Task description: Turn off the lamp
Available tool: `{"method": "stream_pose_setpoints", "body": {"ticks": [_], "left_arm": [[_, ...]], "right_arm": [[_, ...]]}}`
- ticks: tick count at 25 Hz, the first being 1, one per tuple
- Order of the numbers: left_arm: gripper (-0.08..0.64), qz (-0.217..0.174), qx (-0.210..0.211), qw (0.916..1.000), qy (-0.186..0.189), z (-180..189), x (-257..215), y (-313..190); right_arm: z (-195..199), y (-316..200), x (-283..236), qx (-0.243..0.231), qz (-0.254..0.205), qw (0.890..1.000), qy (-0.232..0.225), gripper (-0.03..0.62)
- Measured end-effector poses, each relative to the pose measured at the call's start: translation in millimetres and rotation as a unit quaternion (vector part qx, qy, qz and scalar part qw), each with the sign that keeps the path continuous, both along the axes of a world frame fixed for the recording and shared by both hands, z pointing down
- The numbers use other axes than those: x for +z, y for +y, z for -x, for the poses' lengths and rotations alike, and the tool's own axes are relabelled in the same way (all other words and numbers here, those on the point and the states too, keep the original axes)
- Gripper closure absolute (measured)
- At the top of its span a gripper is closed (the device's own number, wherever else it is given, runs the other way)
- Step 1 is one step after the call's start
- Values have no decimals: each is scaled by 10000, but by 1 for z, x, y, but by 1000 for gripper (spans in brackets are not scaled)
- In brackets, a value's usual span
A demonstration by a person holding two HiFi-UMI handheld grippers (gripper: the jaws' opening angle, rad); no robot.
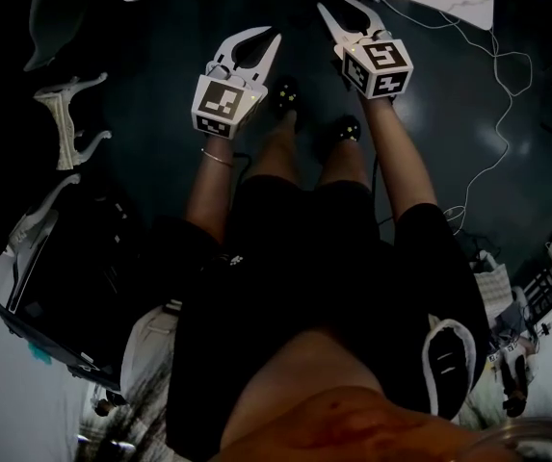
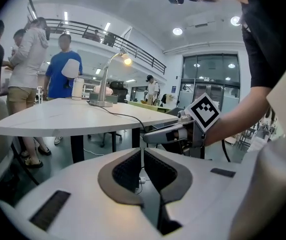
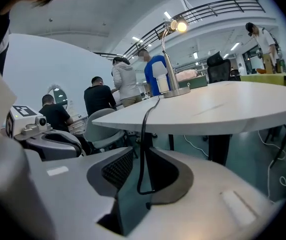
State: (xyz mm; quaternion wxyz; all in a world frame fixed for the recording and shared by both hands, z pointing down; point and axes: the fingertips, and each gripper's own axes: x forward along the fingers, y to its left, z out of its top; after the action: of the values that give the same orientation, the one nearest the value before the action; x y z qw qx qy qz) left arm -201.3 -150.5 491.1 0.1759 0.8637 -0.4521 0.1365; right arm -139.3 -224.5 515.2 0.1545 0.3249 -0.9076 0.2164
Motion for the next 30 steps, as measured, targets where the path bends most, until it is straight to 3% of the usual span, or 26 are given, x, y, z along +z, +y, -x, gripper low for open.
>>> {"method": "stream_pose_setpoints", "body": {"ticks": [5, 11, 16, 20, 23, 30], "left_arm": [[552, 88, 226, 9997, 28, -10, 11, 2], [552, 214, 309, 9993, 50, -20, 30, -4], [551, 178, 318, 9993, 96, -32, 35, -9], [549, 46, 562, 9983, -129, -48, 39, -10], [488, 73, 591, 9980, -233, -55, 46, -11], [486, 27, 700, 9970, -331, -68, 44, -13]], "right_arm": [[2, 3, 0, 5, 141, 9997, -177, 577], [-6, 9, -18, -98, 490, 9941, -963, 580], [-10, 8, -31, -198, 684, 9882, -1358, 580], [-9, 9, -43, -297, 725, 9847, -1554, 580], [-10, 10, -48, -327, 730, 9829, -1660, 580], [-7, 14, -62, -387, 822, 9766, -1950, 580]]}}
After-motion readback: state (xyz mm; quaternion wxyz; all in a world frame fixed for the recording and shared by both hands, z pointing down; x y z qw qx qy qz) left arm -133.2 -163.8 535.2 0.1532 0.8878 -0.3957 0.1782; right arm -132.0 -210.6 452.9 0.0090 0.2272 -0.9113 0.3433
